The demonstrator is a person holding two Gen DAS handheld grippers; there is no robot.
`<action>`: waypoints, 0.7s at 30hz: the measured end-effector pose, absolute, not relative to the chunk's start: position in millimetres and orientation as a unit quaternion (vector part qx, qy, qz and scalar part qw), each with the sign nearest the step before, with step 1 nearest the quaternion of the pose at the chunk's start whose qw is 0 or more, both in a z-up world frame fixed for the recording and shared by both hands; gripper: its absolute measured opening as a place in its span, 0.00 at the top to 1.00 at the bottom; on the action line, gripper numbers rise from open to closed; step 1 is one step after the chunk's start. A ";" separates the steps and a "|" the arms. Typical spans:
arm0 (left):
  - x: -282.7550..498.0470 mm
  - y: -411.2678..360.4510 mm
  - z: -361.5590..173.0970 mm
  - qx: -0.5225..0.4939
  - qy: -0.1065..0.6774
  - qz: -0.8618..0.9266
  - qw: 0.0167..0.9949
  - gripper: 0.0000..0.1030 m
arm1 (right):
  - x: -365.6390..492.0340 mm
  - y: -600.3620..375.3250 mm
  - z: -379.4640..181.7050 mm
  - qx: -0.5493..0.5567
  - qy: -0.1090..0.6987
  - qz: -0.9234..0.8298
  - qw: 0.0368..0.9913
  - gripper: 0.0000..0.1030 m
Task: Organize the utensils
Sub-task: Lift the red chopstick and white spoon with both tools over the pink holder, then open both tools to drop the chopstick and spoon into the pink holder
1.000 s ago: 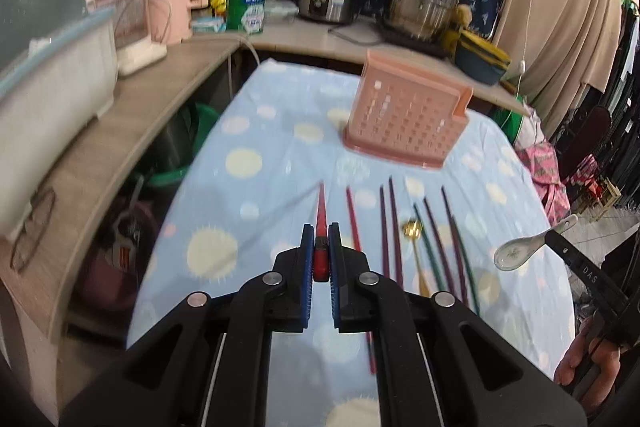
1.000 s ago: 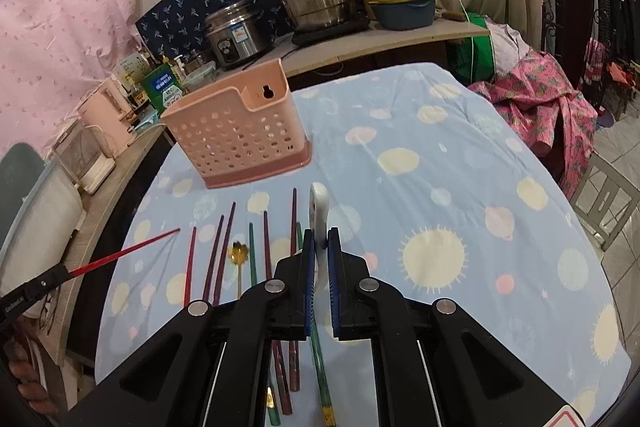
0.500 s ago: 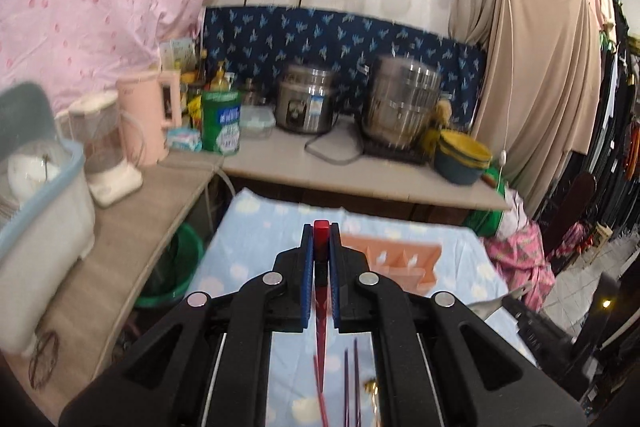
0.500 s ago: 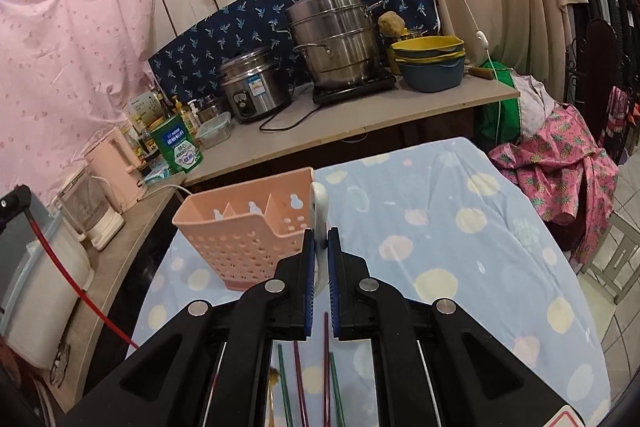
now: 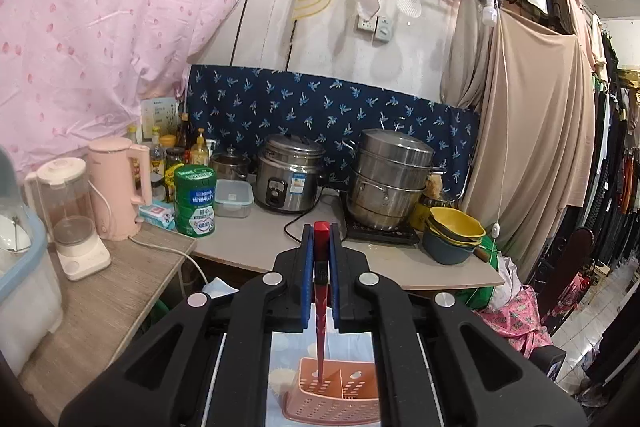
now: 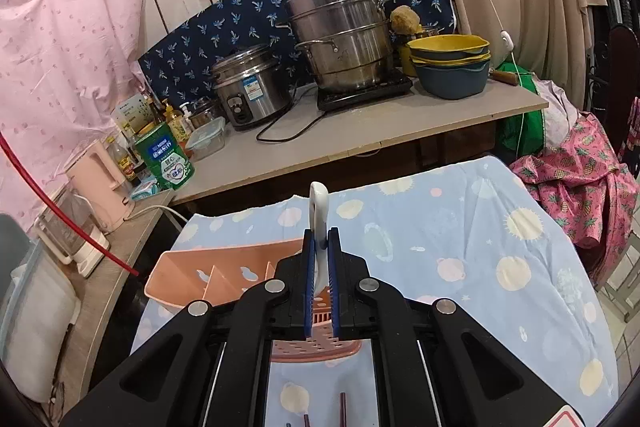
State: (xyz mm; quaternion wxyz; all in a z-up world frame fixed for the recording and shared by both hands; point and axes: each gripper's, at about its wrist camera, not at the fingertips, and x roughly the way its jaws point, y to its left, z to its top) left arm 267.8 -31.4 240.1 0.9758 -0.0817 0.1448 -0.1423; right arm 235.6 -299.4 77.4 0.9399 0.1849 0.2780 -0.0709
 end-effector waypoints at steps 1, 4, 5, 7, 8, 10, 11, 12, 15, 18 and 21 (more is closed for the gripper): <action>274.4 -33.1 233.2 -0.081 0.150 -0.139 0.976 0.93 | 239.5 -298.6 73.9 0.184 0.282 -0.071 0.939 0.94; 290.8 -36.8 212.2 -0.080 0.173 -0.134 0.972 0.93 | 247.7 -298.3 60.2 0.182 0.297 -0.072 0.935 0.94; 294.0 -37.0 205.5 -0.079 0.181 -0.133 0.971 0.93 | 249.9 -298.4 55.7 0.182 0.302 -0.073 0.933 0.94; 300.9 -38.1 191.0 -0.077 0.198 -0.130 0.969 0.93 | 252.7 -298.8 47.1 0.182 0.310 -0.075 0.930 0.94; 303.6 -38.5 184.8 -0.075 0.205 -0.128 0.967 0.93 | 253.5 -298.8 44.0 0.183 0.313 -0.075 0.929 0.94; 307.6 -37.7 174.2 -0.075 0.219 -0.128 0.964 0.93 | 254.0 -300.4 39.0 0.187 0.316 -0.068 0.928 0.94; 309.6 -36.8 170.4 -0.077 0.225 -0.129 0.963 0.93 | 254.3 -300.3 37.7 0.188 0.318 -0.067 0.927 0.94; 310.9 -35.6 167.7 -0.078 0.229 -0.127 0.962 0.93 | 253.5 -300.1 37.2 0.188 0.315 -0.071 0.928 0.93; 309.7 -31.7 162.8 -0.079 0.231 -0.122 0.962 0.91 | 247.3 -299.0 38.8 0.186 0.308 -0.077 0.930 0.88; 304.1 -26.4 160.4 -0.076 0.233 -0.115 0.963 0.71 | 236.8 -300.1 41.0 0.190 0.304 -0.079 0.930 0.88; 291.9 -19.9 155.7 -0.070 0.235 -0.110 0.963 0.65 | 218.4 -300.9 43.8 0.197 0.300 -0.078 0.930 0.88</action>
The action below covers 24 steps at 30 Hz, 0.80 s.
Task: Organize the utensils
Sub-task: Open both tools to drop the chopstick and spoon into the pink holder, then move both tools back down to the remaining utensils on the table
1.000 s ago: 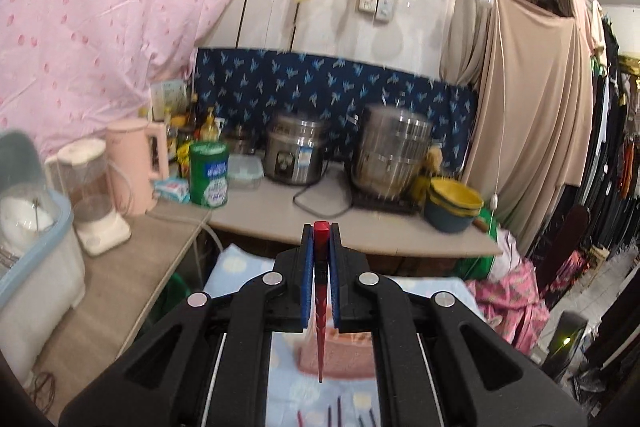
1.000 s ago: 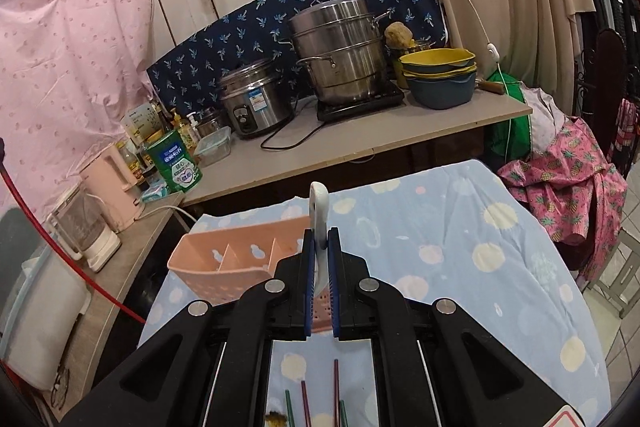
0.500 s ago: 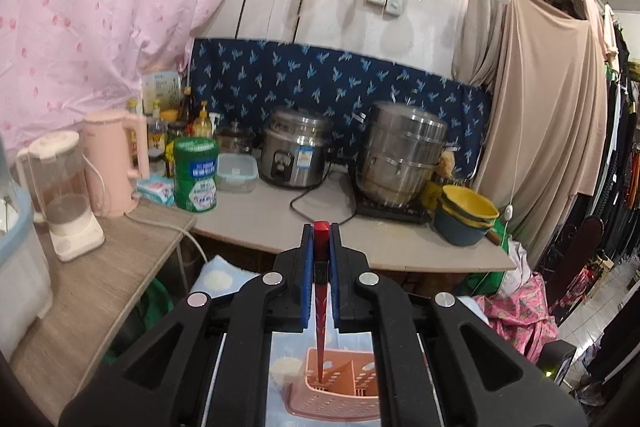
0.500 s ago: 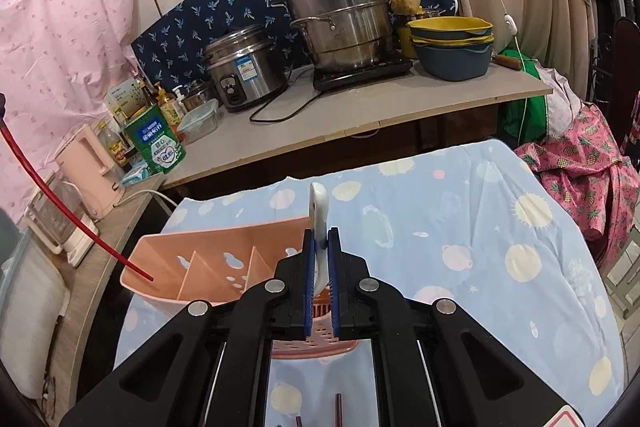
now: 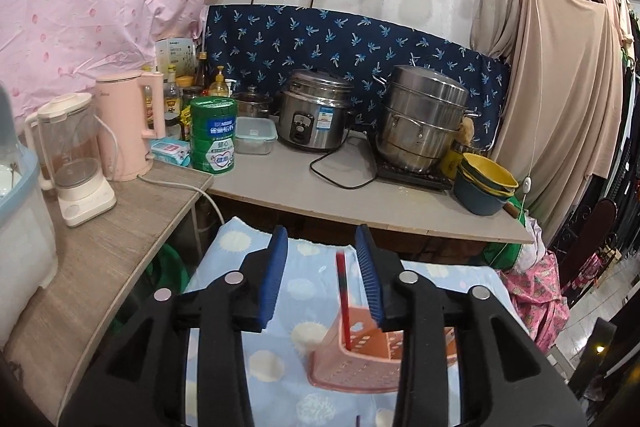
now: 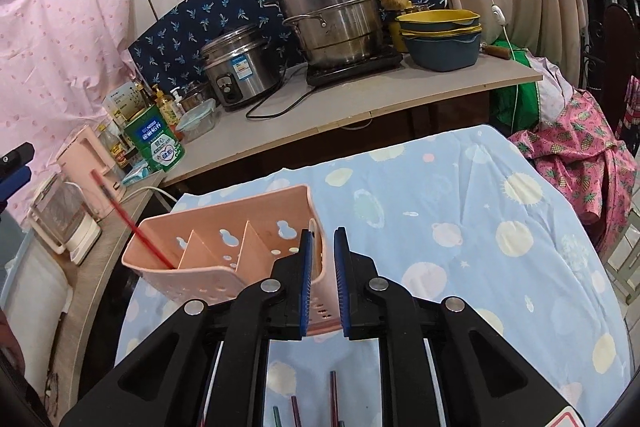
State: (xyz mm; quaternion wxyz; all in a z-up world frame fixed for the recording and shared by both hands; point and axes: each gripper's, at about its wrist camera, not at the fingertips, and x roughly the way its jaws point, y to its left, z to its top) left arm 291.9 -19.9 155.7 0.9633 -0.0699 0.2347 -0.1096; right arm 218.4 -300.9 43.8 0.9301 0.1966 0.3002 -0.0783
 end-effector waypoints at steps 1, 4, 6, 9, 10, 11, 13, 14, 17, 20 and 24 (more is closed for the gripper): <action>286.3 -17.2 153.1 -0.066 0.238 -0.108 0.963 0.64 | 211.5 -300.5 44.8 0.197 0.299 -0.079 0.931 0.87; 269.1 -11.4 141.0 -0.058 0.253 -0.107 0.960 0.62 | 184.6 -299.4 44.5 0.198 0.295 -0.082 0.931 0.80; 256.1 -7.9 130.3 -0.052 0.265 -0.107 0.957 0.62 | 167.2 -297.2 42.7 0.199 0.297 -0.082 0.930 0.79; 232.7 -3.7 105.7 -0.043 0.293 -0.107 0.949 0.62 | 139.4 -294.2 35.1 0.200 0.306 -0.084 0.927 0.79; 226.5 -2.9 98.4 -0.041 0.302 -0.107 0.947 0.62 | 132.0 -293.0 32.0 0.200 0.311 -0.084 0.925 0.78; 219.2 -2.1 89.6 -0.039 0.312 -0.107 0.943 0.62 | 123.3 -291.6 27.5 0.201 0.317 -0.083 0.923 0.78; 204.7 0.5 71.8 -0.036 0.333 -0.108 0.936 0.62 | 107.4 -287.3 19.2 0.201 0.328 -0.081 0.919 0.77; 197.6 2.3 63.1 -0.036 0.343 -0.109 0.932 0.62 | 98.6 -285.1 14.4 0.200 0.334 -0.083 0.917 0.77; 176.2 7.3 35.7 -0.039 0.376 -0.109 0.919 0.62 | 74.6 -277.7 -0.6 0.200 0.353 -0.078 0.911 0.76; 153.7 11.0 8.8 -0.039 0.409 -0.109 0.905 0.62 | 51.0 -271.3 -18.0 0.199 0.376 -0.075 0.902 0.76; 127.2 11.7 -20.3 -0.031 0.444 -0.110 0.889 0.62 | 23.2 -261.1 -39.0 0.191 0.403 -0.073 0.892 0.76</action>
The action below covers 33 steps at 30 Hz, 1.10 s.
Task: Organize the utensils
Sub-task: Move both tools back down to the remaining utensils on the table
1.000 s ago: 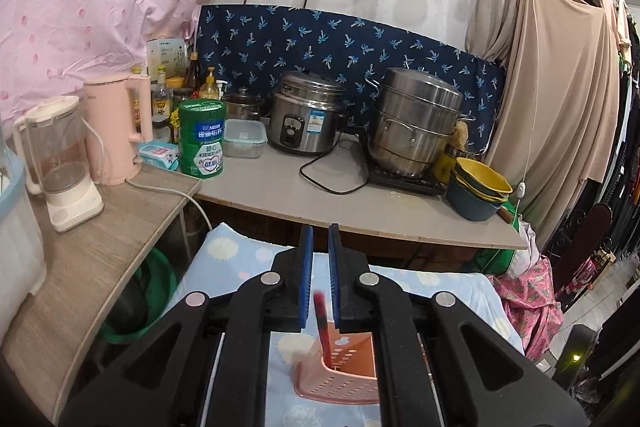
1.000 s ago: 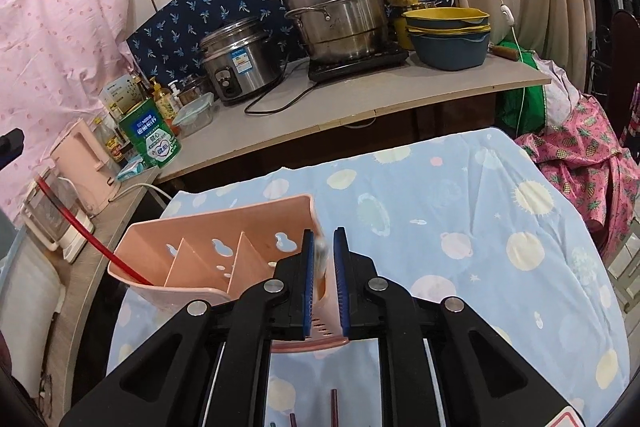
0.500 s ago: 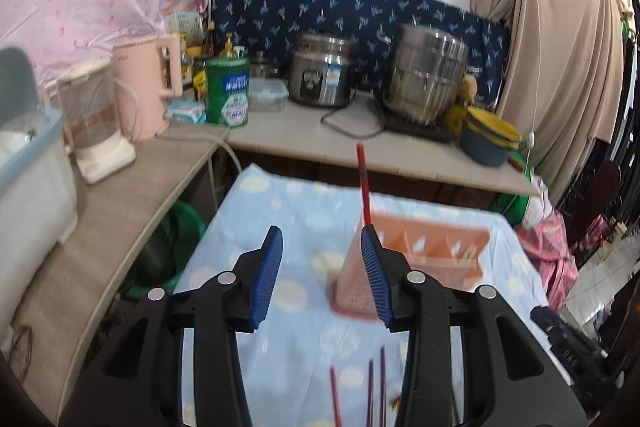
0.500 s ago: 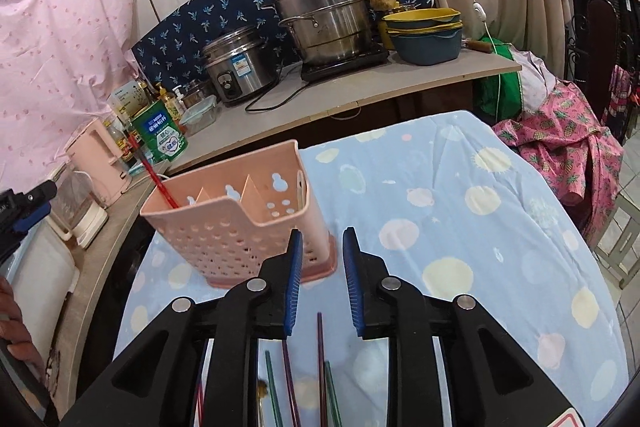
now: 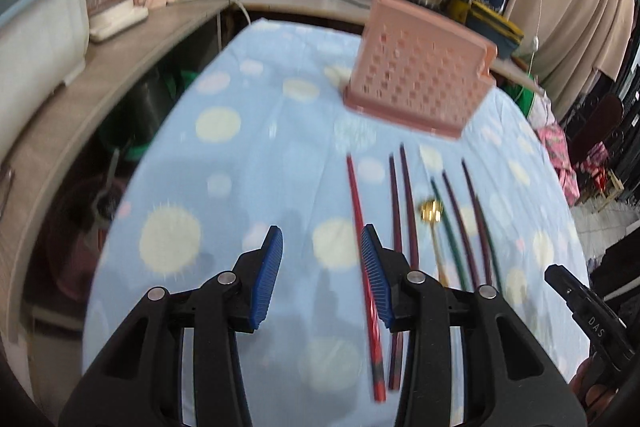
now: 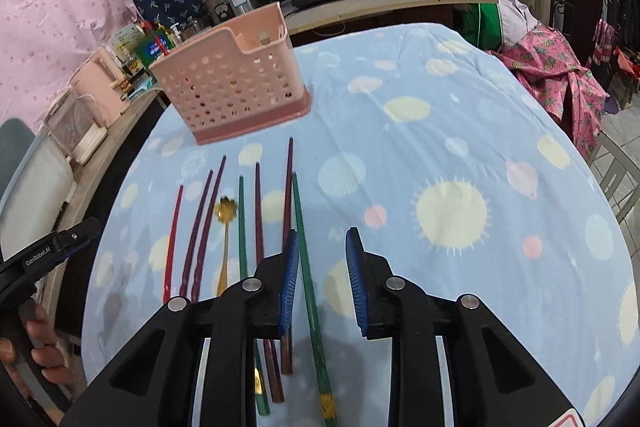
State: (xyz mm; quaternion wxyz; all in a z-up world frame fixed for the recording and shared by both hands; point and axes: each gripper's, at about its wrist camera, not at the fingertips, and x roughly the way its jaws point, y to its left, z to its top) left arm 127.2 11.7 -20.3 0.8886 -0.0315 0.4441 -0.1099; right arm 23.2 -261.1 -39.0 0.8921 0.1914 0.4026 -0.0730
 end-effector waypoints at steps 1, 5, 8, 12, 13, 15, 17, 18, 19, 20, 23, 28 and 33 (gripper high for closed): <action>119.3 11.0 -27.7 -0.028 0.454 -0.112 0.884 0.62 | 17.2 -258.7 -44.4 0.192 0.410 -0.070 0.889 0.76; 94.2 8.5 -45.2 -0.018 0.475 -0.116 0.872 0.62 | -2.8 -251.5 -59.6 0.182 0.427 -0.067 0.883 0.76; 77.5 7.6 -55.9 -0.015 0.491 -0.120 0.863 0.62 | -14.6 -247.7 -68.2 0.182 0.438 -0.064 0.878 0.76; 62.2 3.9 -62.2 -0.006 0.498 -0.126 0.858 0.61 | -25.0 -242.5 -75.7 0.179 0.447 -0.057 0.874 0.76; 59.2 2.3 -62.7 -0.002 0.497 -0.127 0.858 0.60 | -26.6 -241.1 -77.1 0.179 0.449 -0.056 0.874 0.76; 55.7 -0.8 -62.2 0.001 0.495 -0.131 0.859 0.55 | -28.7 -238.4 -79.2 0.178 0.451 -0.053 0.873 0.76; 52.1 -4.2 -61.3 0.006 0.491 -0.135 0.860 0.53 | -30.8 -235.0 -80.5 0.174 0.452 -0.051 0.874 0.76; 50.2 -6.2 -61.4 0.010 0.490 -0.137 0.861 0.53 | -31.7 -233.2 -81.1 0.172 0.452 -0.050 0.874 0.76; 49.1 -7.8 -61.9 0.012 0.489 -0.139 0.861 0.53 | -32.4 -232.1 -81.6 0.170 0.453 -0.049 0.874 0.76; 48.4 -9.4 -62.9 0.014 0.490 -0.140 0.860 0.53 | -32.9 -230.8 -82.4 0.169 0.454 -0.048 0.874 0.76; 47.9 -11.2 -66.4 0.015 0.495 -0.143 0.857 0.53 | -33.6 -228.7 -83.5 0.166 0.455 -0.048 0.874 0.76; 47.4 -13.6 -70.1 0.017 0.498 -0.147 0.855 0.53 | -34.2 -228.5 -83.8 0.166 0.455 -0.048 0.873 0.76; 49.3 -17.3 -76.5 0.024 0.503 -0.145 0.852 0.53 | -33.5 -227.7 -83.4 0.164 0.456 -0.050 0.874 0.77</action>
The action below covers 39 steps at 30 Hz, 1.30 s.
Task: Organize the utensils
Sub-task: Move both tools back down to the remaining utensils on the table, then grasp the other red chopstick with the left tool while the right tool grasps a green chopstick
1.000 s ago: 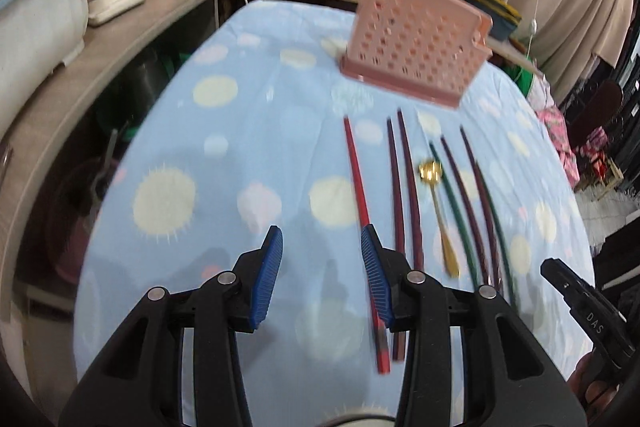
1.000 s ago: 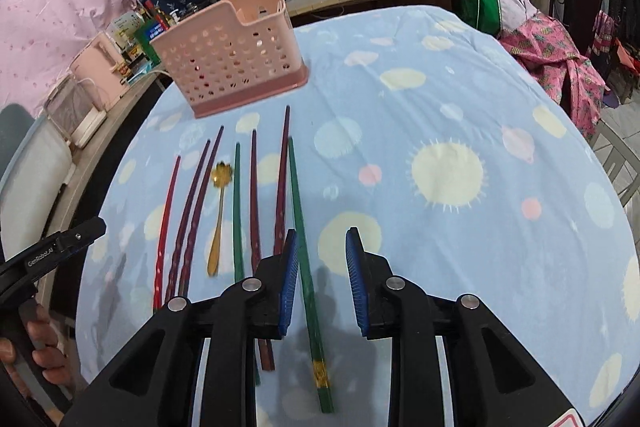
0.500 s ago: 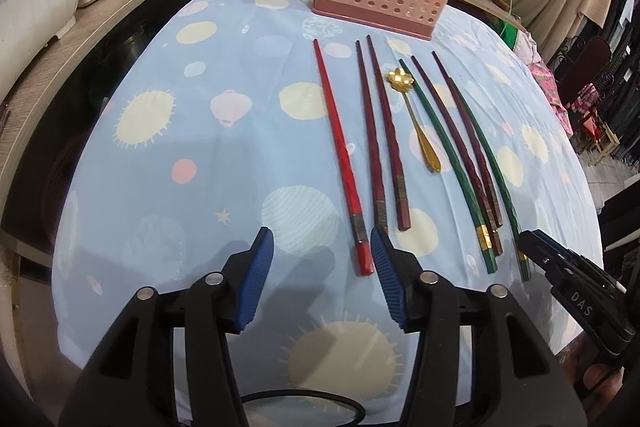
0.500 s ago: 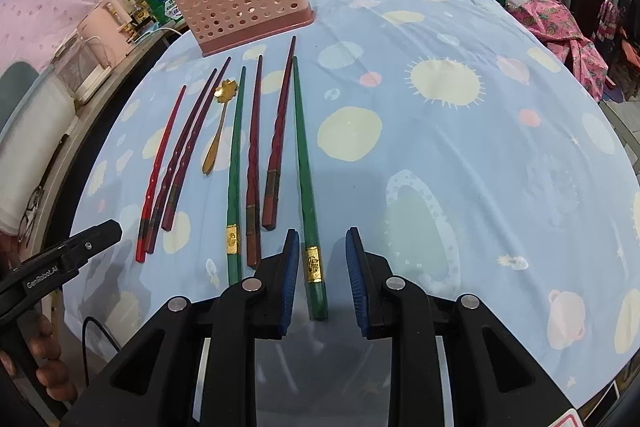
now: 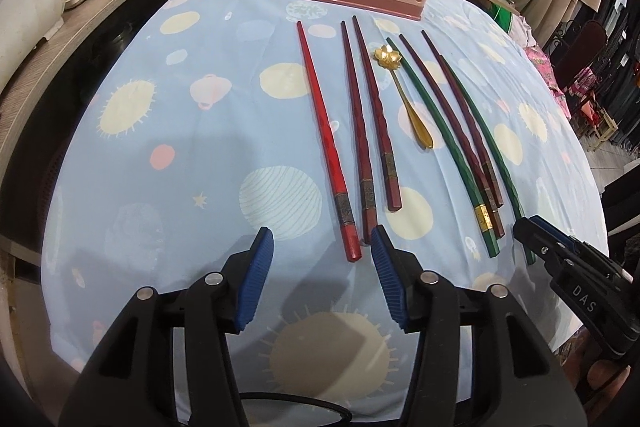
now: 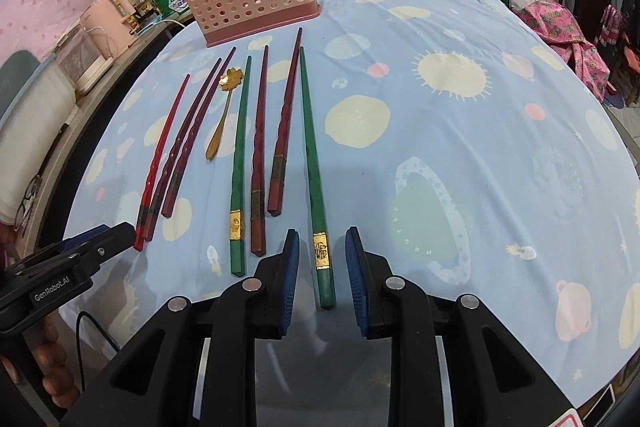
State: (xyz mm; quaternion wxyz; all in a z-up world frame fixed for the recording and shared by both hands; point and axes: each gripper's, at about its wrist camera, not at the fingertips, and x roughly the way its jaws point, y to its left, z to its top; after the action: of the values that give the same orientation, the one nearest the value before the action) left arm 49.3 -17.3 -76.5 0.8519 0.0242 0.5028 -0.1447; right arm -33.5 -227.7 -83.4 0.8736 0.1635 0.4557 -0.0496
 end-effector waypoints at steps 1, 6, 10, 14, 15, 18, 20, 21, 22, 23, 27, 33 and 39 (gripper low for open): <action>50.1 -17.4 -77.8 0.025 0.504 -0.143 0.851 0.53 | -33.7 -227.8 -83.7 0.164 0.456 -0.050 0.874 0.78; 55.7 -13.0 -79.3 0.019 0.505 -0.134 0.852 0.54 | -33.6 -227.8 -83.9 0.163 0.456 -0.050 0.874 0.78; 58.5 -12.2 -80.9 0.023 0.502 -0.127 0.855 0.53 | -32.6 -227.8 -84.2 0.161 0.456 -0.050 0.874 0.78; 61.0 -11.6 -82.3 0.027 0.500 -0.119 0.857 0.54 | -31.7 -227.5 -84.6 0.160 0.457 -0.050 0.874 0.78; 61.6 -11.6 -82.2 0.029 0.499 -0.117 0.858 0.54 | -31.1 -227.6 -84.7 0.159 0.457 -0.049 0.874 0.78; 62.9 -11.8 -82.3 0.033 0.497 -0.115 0.859 0.56 | -29.9 -227.2 -85.2 0.156 0.457 -0.050 0.874 0.77; 63.2 -12.0 -82.6 0.037 0.496 -0.112 0.860 0.58 | -29.3 -226.9 -85.4 0.154 0.457 -0.050 0.875 0.77; 63.4 -11.9 -82.6 0.038 0.495 -0.111 0.861 0.61 | -28.9 -226.4 -85.4 0.154 0.457 -0.050 0.875 0.77; 63.8 -11.5 -82.5 0.039 0.494 -0.110 0.861 0.62 | -28.7 -226.1 -85.6 0.153 0.457 -0.050 0.875 0.77; 64.0 -10.9 -82.4 0.038 0.494 -0.109 0.862 0.65 | -28.6 -226.1 -85.6 0.153 0.457 -0.050 0.875 0.77; 65.4 -8.2 -82.3 0.036 0.493 -0.107 0.863 0.73 | -28.9 -226.1 -85.6 0.153 0.457 -0.050 0.875 0.78; 65.7 -7.8 -82.1 0.034 0.494 -0.109 0.862 0.87 | -28.5 -226.0 -85.6 0.153 0.457 -0.051 0.875 0.79; 66.6 -5.6 -81.4 0.023 0.496 -0.118 0.860 0.92 | -29.1 -226.6 -85.3 0.155 0.458 -0.050 0.874 0.88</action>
State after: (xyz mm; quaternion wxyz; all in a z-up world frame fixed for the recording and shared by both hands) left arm 66.6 -5.6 -81.4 0.8597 0.0225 0.4965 -0.1179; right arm -29.1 -226.6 -85.3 0.8741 0.1550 0.4576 -0.0500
